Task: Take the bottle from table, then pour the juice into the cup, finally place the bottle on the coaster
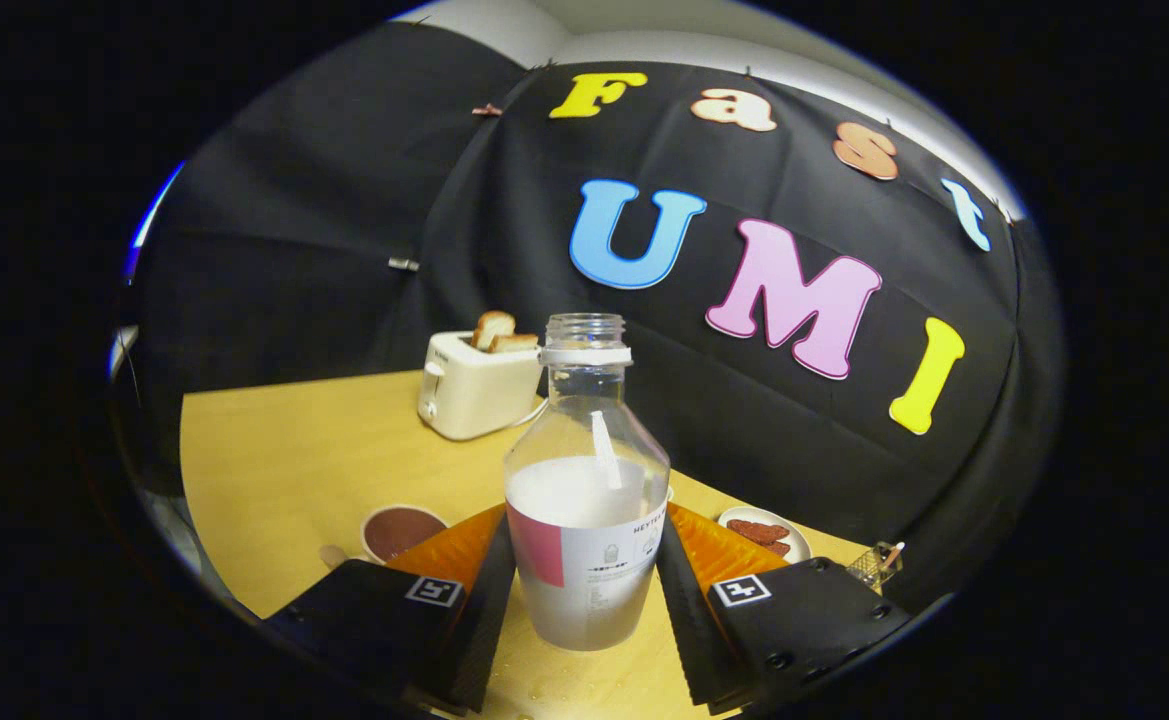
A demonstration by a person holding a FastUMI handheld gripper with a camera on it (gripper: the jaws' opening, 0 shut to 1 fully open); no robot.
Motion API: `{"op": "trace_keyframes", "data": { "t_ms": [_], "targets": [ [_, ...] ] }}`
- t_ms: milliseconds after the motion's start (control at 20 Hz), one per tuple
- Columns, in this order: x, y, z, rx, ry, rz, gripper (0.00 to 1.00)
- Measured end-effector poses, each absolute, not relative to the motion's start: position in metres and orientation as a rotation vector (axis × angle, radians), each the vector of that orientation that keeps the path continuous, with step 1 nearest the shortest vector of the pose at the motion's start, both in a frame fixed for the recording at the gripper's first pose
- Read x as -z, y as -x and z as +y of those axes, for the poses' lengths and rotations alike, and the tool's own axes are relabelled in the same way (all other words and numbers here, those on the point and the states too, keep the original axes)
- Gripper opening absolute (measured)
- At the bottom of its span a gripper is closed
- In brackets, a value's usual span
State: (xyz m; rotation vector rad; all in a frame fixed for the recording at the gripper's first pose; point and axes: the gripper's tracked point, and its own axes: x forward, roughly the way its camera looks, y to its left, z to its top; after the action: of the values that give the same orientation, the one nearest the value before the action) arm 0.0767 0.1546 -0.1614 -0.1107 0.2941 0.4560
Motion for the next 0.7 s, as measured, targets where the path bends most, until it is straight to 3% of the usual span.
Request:
{"op": "trace_keyframes", "data": {
  "t_ms": [350, 700],
  "targets": [
    [0.093, -0.073, 0.061, -0.388, -0.076, 0.202, 0.75],
    [0.077, -0.074, -0.040, -0.299, -0.060, 0.121, 0.75]
  ]
}}
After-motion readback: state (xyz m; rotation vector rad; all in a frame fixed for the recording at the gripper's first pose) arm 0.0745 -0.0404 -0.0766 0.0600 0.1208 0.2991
